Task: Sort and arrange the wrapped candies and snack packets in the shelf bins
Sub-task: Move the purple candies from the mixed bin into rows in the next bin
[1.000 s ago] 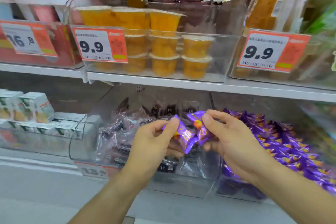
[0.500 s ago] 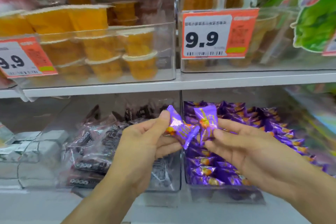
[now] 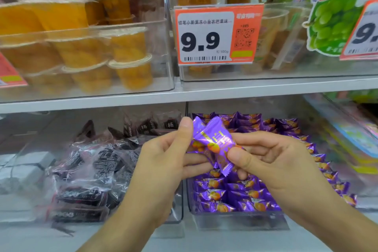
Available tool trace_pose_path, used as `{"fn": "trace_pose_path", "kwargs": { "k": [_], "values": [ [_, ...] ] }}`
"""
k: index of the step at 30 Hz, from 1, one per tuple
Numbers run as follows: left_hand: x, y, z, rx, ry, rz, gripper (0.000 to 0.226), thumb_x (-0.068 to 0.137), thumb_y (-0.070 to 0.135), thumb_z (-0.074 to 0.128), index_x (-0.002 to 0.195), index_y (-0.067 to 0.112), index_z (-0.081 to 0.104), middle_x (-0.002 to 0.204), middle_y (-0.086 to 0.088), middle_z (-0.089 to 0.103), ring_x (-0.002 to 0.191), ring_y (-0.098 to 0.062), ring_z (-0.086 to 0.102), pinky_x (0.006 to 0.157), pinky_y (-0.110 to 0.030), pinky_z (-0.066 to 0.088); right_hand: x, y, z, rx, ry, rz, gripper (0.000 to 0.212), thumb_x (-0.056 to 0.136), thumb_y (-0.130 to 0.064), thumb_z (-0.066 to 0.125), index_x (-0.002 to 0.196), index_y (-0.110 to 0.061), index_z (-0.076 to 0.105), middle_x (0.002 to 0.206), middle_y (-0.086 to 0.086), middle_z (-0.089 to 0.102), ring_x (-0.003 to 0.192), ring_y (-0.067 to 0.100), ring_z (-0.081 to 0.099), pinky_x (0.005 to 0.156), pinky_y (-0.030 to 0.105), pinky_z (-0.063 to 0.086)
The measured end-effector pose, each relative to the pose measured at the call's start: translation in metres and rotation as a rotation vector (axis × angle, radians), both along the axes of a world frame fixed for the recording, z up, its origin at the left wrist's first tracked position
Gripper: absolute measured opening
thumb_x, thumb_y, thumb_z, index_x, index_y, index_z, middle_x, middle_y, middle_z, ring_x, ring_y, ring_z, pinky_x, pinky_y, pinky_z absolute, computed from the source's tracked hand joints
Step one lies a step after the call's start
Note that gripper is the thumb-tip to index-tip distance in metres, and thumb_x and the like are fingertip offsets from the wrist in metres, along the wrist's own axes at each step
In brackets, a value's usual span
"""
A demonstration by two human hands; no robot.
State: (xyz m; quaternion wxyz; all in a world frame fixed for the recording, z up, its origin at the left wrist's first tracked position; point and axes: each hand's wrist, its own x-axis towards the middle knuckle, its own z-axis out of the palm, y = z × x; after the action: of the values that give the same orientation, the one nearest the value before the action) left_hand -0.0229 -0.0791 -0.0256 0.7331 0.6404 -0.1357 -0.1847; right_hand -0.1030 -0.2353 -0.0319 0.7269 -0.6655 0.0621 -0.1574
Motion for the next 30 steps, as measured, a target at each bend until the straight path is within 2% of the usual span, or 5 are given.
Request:
{"fn": "trace_pose_path", "kwargs": {
  "k": [10,14,20,25,30],
  "values": [
    [-0.005,0.004,-0.004,-0.065,-0.119,-0.013,0.03,0.086,0.028,0.058,0.084,0.006,0.079,0.086,-0.016,0.076,0.079,-0.028,0.074,0.065,-0.024,0.058,0.004,0.0,-0.012,-0.26,-0.035,-0.045,0.036,0.069,-0.049,0.085,0.102,-0.041,0.075,0.096,-0.001,0.062,0.08,0.014,0.061,0.066,0.025,0.055],
    [-0.011,0.005,-0.008,-0.004,-0.237,-0.021,0.026,0.089,0.03,0.06,0.088,0.013,0.081,0.089,-0.008,0.077,0.089,-0.027,0.074,0.081,-0.032,0.059,0.001,-0.004,-0.009,-0.131,0.007,0.172,0.054,0.07,-0.032,0.083,0.121,-0.034,0.066,0.115,-0.01,0.067,0.099,0.03,0.065,0.076,0.026,0.058],
    [-0.011,0.003,-0.018,0.165,-0.498,0.079,0.025,0.082,0.055,0.061,0.093,0.041,0.078,0.095,0.004,0.069,0.089,-0.014,0.065,0.083,-0.033,0.052,0.006,-0.008,-0.009,-0.185,-0.076,0.161,0.042,0.072,-0.018,0.084,0.111,-0.017,0.072,0.11,0.003,0.073,0.097,0.021,0.072,0.072,0.029,0.059],
    [0.004,0.009,-0.028,0.456,-0.749,0.192,0.037,0.082,0.056,0.062,0.115,0.037,0.065,0.105,0.02,0.058,0.102,0.0,0.057,0.082,-0.008,0.041,0.012,-0.044,-0.007,-0.372,-0.04,0.069,0.042,0.067,-0.021,0.083,0.107,-0.017,0.071,0.105,0.001,0.075,0.096,0.019,0.071,0.078,0.036,0.06],
    [0.024,0.017,-0.044,0.649,-0.577,0.169,0.044,0.078,0.034,0.076,0.118,0.029,0.059,0.104,0.016,0.06,0.089,0.001,0.058,0.072,-0.009,0.047,0.028,-0.114,-0.024,-0.599,0.156,-0.172,0.053,0.057,-0.037,0.087,0.105,-0.026,0.067,0.103,-0.008,0.073,0.084,-0.001,0.068,0.073,0.017,0.053]
  ]
}}
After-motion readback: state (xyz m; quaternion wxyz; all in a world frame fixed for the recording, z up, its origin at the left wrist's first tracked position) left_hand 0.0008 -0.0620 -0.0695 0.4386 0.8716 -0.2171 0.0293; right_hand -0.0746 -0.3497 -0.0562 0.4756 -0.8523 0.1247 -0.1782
